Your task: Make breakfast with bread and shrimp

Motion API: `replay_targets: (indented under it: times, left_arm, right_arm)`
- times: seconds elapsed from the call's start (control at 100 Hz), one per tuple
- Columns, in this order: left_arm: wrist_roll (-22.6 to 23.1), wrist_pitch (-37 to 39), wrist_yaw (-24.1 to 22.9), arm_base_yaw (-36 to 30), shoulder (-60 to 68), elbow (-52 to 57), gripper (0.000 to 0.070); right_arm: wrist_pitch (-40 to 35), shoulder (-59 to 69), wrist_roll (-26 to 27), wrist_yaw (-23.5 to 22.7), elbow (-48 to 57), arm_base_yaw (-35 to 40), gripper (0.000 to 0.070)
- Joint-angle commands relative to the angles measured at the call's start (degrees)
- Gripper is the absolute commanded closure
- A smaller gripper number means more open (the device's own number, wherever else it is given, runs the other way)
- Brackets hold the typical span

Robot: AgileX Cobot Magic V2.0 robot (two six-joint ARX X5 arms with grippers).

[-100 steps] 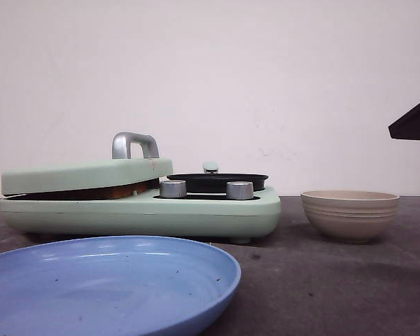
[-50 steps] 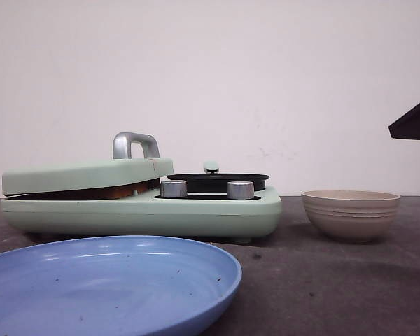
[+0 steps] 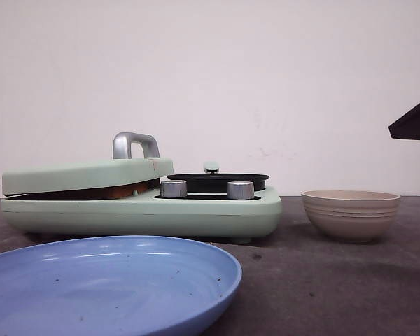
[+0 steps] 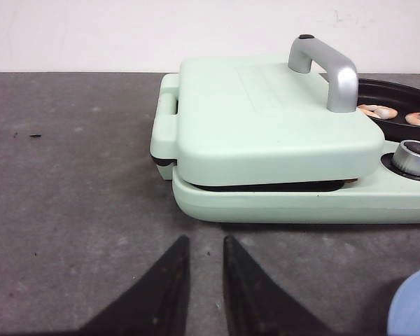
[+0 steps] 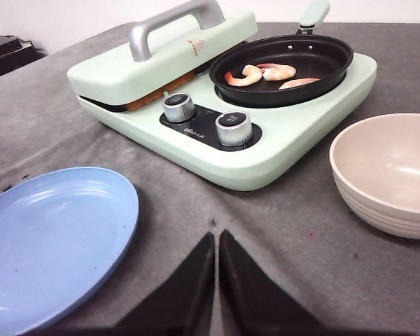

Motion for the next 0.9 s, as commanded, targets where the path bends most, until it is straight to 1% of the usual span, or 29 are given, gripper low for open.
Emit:
replay_targets:
  times: [0.0,0.07,0.1,0.15,0.27,0.35,0.48,0.56,0.61,0.68,0.82,0.89]
  left_arm:
    - [-0.1,-0.3,0.0,-0.1,-0.1,-1.0,0.0700]
    - [-0.1,-0.3,0.0,-0.1,-0.1,-1.0,0.0700]
    - [-0.1,-0.3,0.0,-0.1,-0.1,-1.0,0.0700]
    - [-0.1,-0.3,0.0,-0.1,-0.1,-1.0,0.0700]
    - [-0.1,-0.3,0.0,0.0,-0.1,-1.0,0.0700]
    - [-0.1,-0.3,0.0,-0.1,-0.1,-1.0,0.0700]
    - [-0.1,-0.4,0.0,0.0,-0.1,-1.0,0.0700]
    - [-0.1,-0.4,0.0,-0.1,-0.1,-1.0,0.0700]
    - [-0.1,-0.4,0.0,-0.1,0.0,-1.0,0.0700]
    - [-0.1,-0.4,0.0,-0.1,0.0,-0.9,0.0700]
    - [-0.1,-0.4,0.0,0.0,0.0,-0.9,0.0700]
    - [-0.1,-0.4,0.0,-0.1,0.0,-0.9,0.0700]
  right_arm:
    - [0.4,-1.0,-0.3,0.1,0.1,0.0,0.0700]
    - [-0.8,-4.4,-0.5,0.4,0.1,-1.4,0.0700]
    - [-1.2,-6.6,-1.0,1.7,0.0,-2.4,0.0700]
    - [-1.0,-10.3,-3.0,6.6,-0.2,-4.7,0.0700]
    - [-1.1,-17.9,-12.6,18.3,-1.8,-10.5,0.0700]
    - [-0.4,-18.6,-15.6,22.7,-3.1,-13.8,0.0700]
    - [-1.4,-18.6,-15.9,22.4,-6.5,-16.5,0.0700]
    - [-9.2,-18.6,-15.9,21.8,-6.3,-16.7,0.0700]
    - [-8.4,-18.6,-15.9,21.0,-6.3,-16.5,0.0699]
    - [-8.7,-18.6,-15.9,21.0,-6.3,-16.6,0.0700]
    - [-8.7,-18.6,-16.0,22.1,-6.3,-16.8,0.0699]
    - [-8.7,-18.6,-15.9,21.2,-6.3,-16.7,0.0699]
